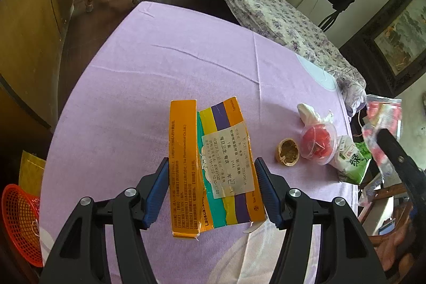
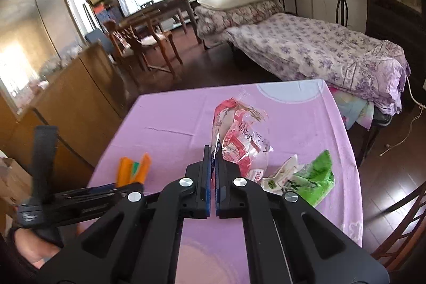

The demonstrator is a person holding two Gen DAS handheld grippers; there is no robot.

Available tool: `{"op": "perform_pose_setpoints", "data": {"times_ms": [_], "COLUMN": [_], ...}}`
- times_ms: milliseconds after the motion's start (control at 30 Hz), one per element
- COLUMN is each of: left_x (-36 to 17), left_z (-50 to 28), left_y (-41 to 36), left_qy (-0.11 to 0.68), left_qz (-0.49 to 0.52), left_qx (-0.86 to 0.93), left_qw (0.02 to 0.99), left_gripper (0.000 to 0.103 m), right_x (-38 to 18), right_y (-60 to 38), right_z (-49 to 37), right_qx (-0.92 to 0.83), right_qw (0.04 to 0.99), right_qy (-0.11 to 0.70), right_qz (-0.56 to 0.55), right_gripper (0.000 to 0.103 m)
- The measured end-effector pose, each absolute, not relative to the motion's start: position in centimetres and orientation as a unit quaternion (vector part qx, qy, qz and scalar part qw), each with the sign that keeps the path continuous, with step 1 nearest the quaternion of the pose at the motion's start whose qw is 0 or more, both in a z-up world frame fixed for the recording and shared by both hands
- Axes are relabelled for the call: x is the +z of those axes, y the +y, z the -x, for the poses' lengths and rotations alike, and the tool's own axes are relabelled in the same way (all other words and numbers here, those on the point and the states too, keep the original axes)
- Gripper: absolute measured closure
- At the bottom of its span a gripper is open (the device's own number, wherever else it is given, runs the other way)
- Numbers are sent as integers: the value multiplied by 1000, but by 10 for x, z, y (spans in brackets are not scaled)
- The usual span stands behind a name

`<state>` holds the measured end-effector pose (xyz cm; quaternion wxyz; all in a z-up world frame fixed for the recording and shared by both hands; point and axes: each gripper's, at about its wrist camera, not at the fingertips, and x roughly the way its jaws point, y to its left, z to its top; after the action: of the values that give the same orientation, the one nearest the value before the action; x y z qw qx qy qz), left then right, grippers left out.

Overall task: Collect trash
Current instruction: 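Grasp the pink plastic packet with the right gripper while the left gripper holds the box, then carry box and pink packet to the red wastebasket and lower them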

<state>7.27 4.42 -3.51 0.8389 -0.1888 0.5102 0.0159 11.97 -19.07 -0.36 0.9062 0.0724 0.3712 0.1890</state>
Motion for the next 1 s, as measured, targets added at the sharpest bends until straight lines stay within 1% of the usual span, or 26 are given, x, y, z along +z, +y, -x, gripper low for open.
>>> {"op": "perform_pose_setpoints", "data": {"times_ms": [200, 400, 733, 1000], "left_x": [-19, -4, 15, 28], "left_z": [-48, -18, 27, 60], "left_y": [40, 43, 64, 88], "left_qy": [493, 477, 460, 446], "left_qz": [184, 167, 177, 182], "left_qx": [6, 4, 6, 16], "left_qw": [850, 863, 870, 876], "left_gripper": [40, 40, 40, 41], "right_x": [9, 5, -6, 4], "right_y": [-193, -183, -165, -144], "right_z": [-92, -62, -17, 12], "right_qx": [217, 232, 252, 272], "right_qw": [902, 892, 876, 872], "right_qy": [361, 375, 402, 401], "right_qz": [-97, -95, -88, -67], "right_gripper": [100, 100, 100, 100]}}
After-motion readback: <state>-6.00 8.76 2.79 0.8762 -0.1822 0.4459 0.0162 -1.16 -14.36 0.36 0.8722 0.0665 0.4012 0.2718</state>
